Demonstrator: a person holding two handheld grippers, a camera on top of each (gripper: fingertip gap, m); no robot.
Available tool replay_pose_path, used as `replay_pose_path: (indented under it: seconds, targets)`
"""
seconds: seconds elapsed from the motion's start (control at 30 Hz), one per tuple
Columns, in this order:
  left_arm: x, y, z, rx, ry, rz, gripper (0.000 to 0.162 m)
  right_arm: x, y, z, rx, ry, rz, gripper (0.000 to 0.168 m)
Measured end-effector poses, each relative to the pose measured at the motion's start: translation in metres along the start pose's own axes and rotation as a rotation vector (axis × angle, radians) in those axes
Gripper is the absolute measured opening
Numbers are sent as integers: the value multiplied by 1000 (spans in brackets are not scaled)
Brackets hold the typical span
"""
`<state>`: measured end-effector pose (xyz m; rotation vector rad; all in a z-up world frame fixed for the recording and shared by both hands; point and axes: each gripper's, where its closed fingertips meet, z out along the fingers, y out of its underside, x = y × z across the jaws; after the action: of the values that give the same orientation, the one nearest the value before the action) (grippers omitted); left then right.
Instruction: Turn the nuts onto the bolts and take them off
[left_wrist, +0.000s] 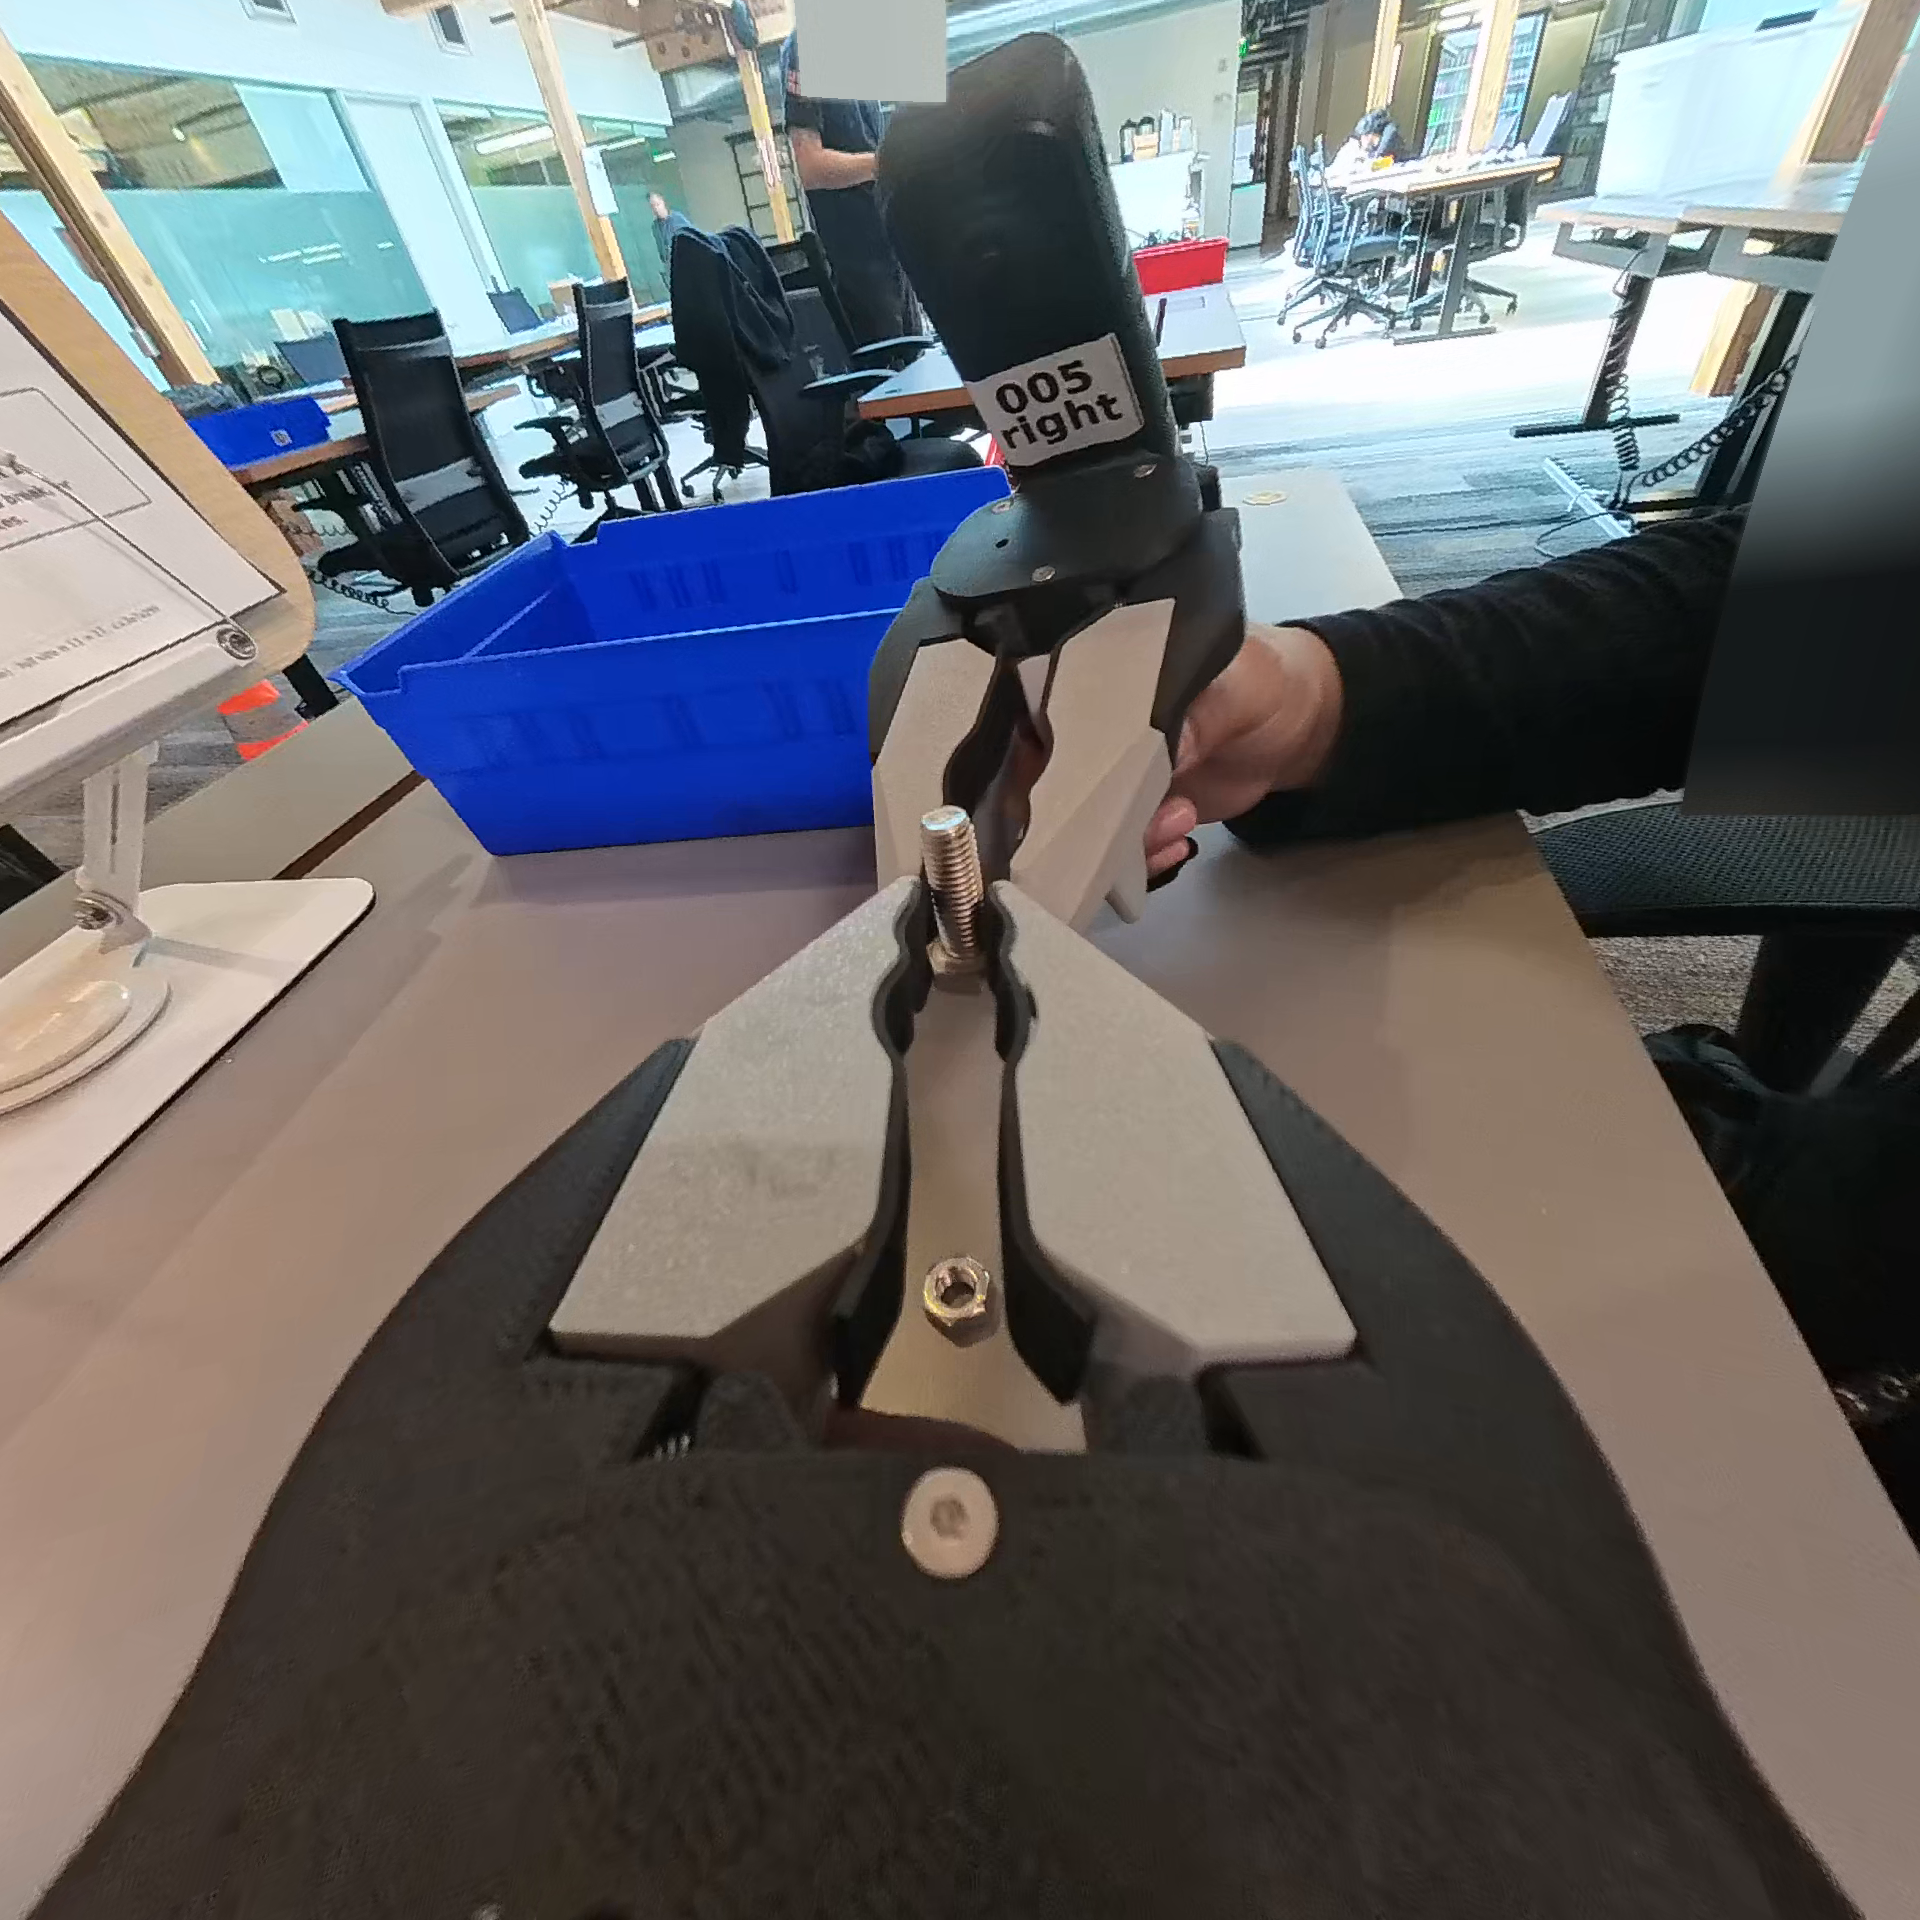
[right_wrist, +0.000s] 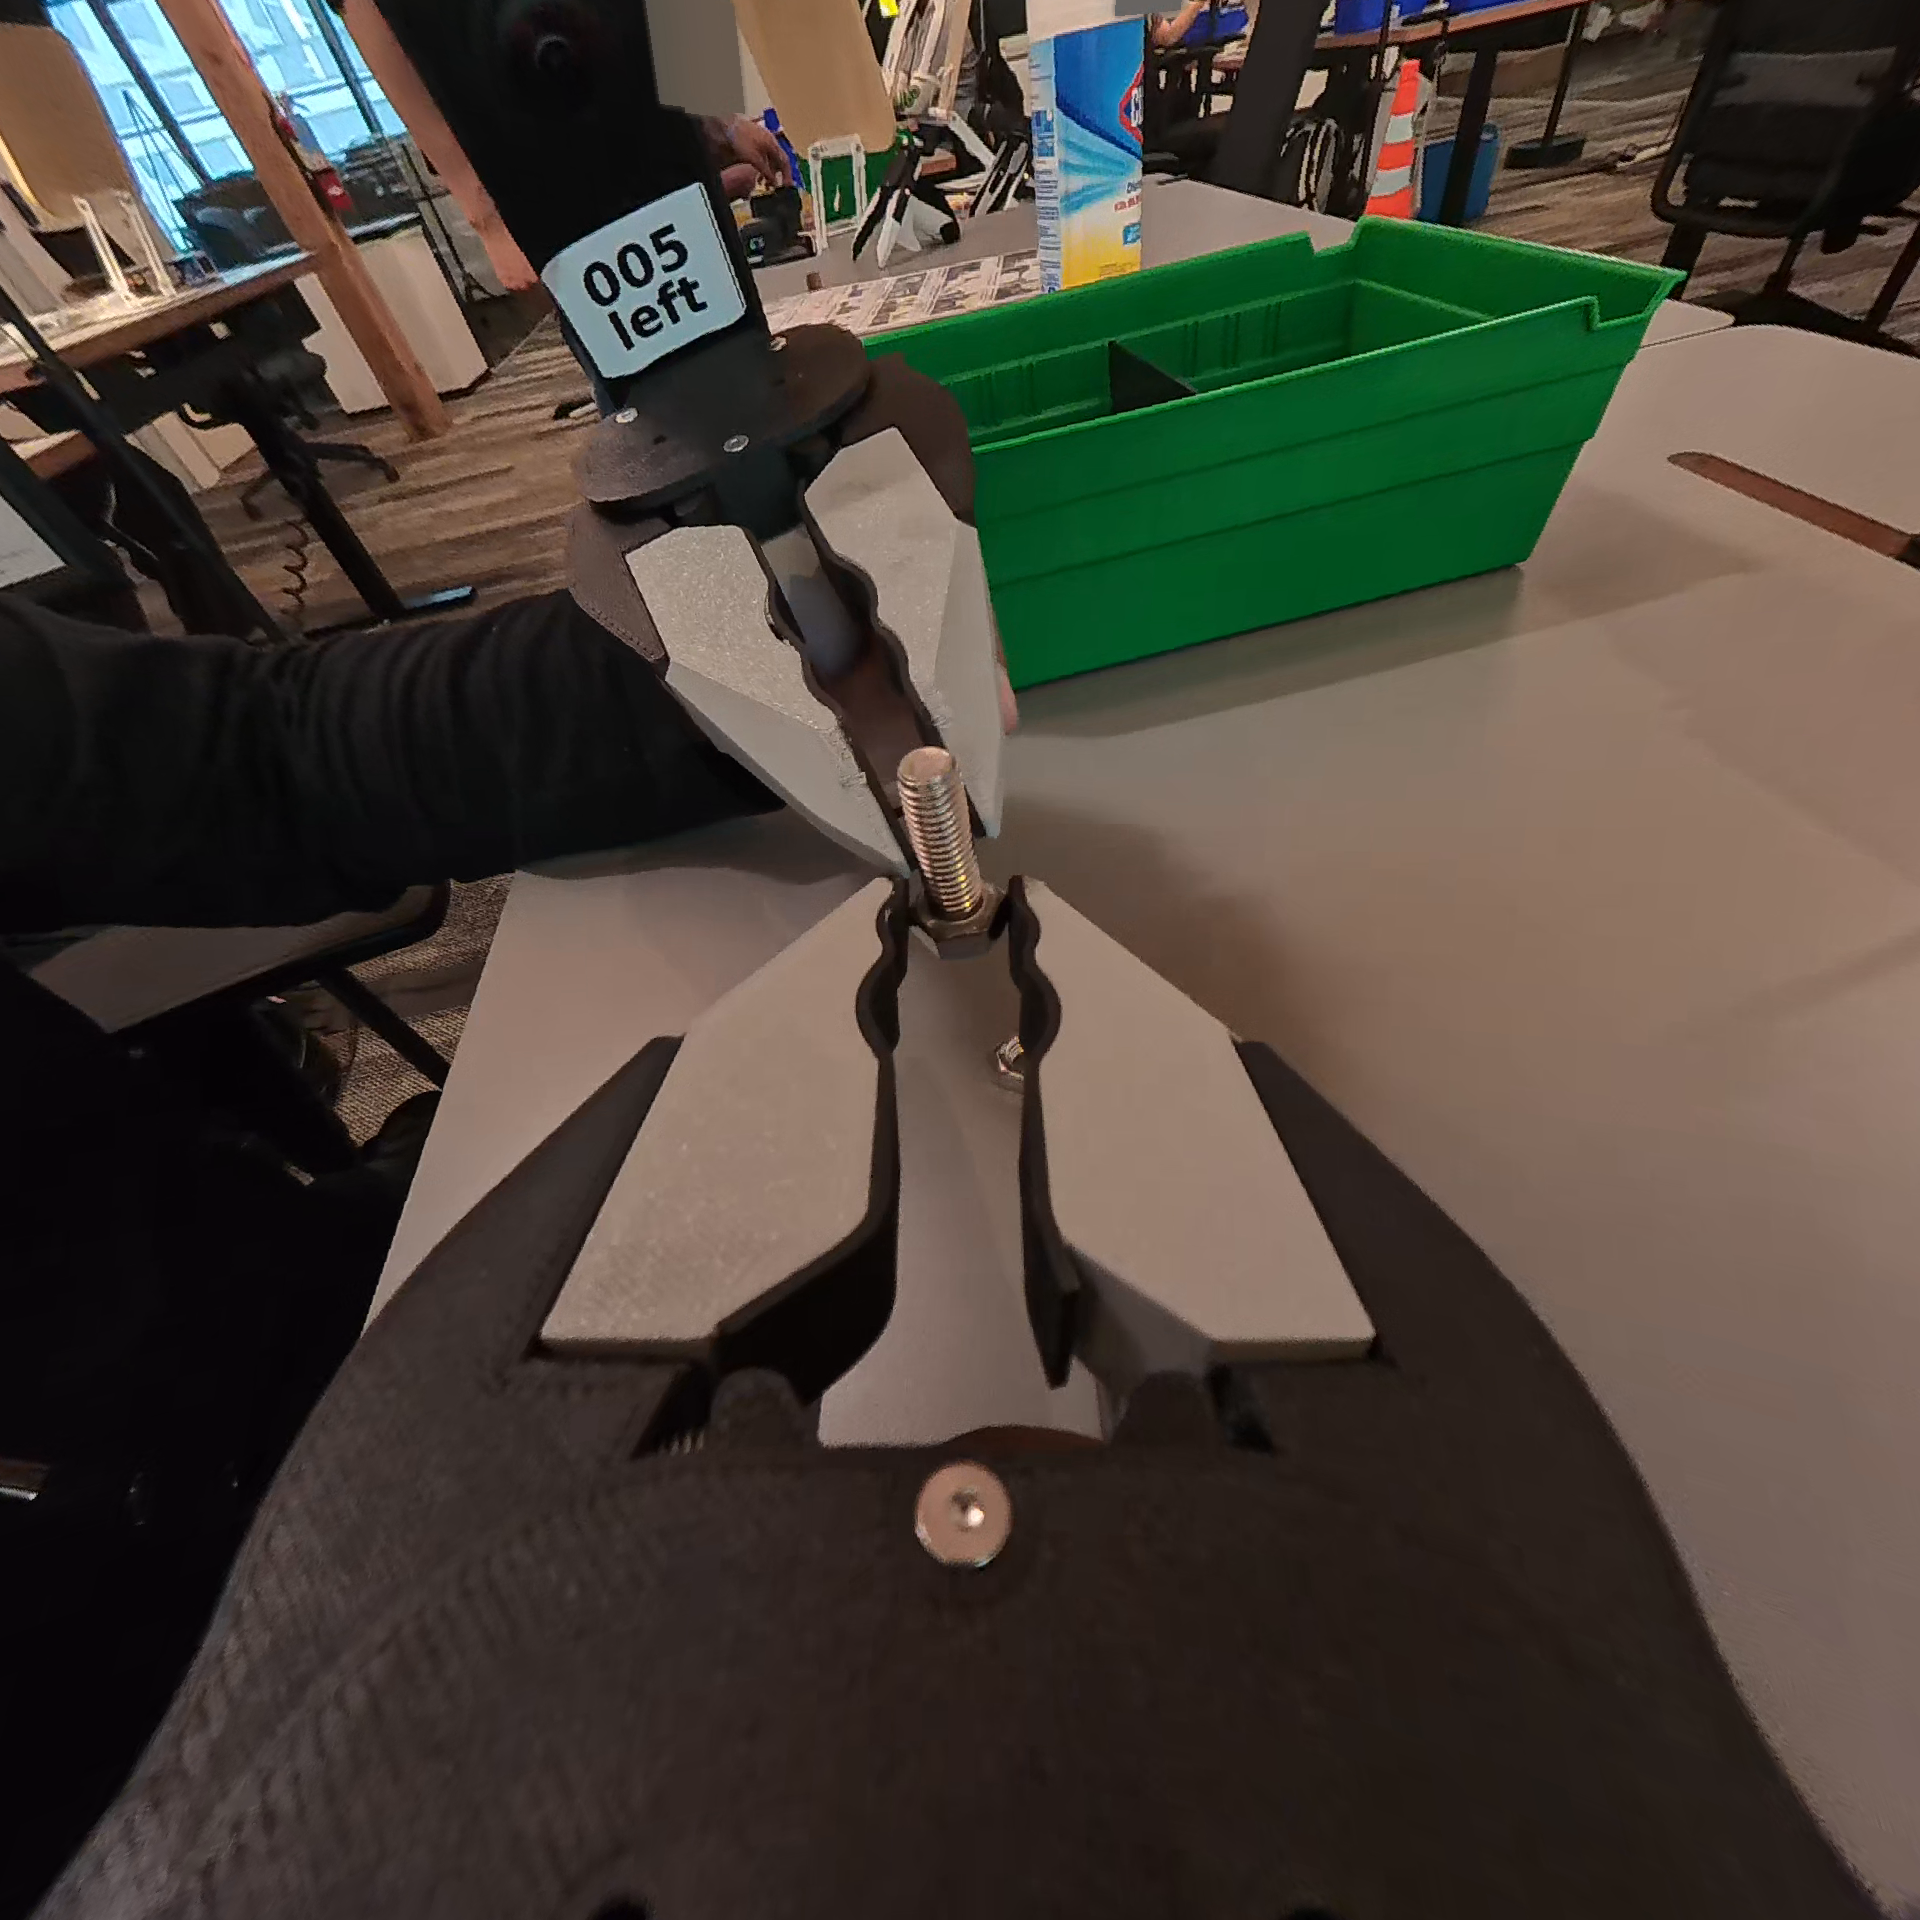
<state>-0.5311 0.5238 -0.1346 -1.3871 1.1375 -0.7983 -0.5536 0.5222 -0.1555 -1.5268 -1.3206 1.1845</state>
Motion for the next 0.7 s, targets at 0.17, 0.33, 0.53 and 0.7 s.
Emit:
replay_pose_path:
  seconds: [0.17, 0.33, 0.53, 0.7]
  targets:
    - [-2, 1, 0, -7, -17, 13, 12, 1, 3, 1, -12, -9, 23, 16]
    - [2, 3, 1, -11, 9, 13, 7, 1, 8, 5, -38, 3, 0, 16]
    - [0, 5, 5, -24, -7, 15, 7, 2, 9, 6, -41, 8, -3, 16]
    - [-6, 5, 2, -22, -32, 15, 7, 4, 6, 5, -19, 3, 28, 25]
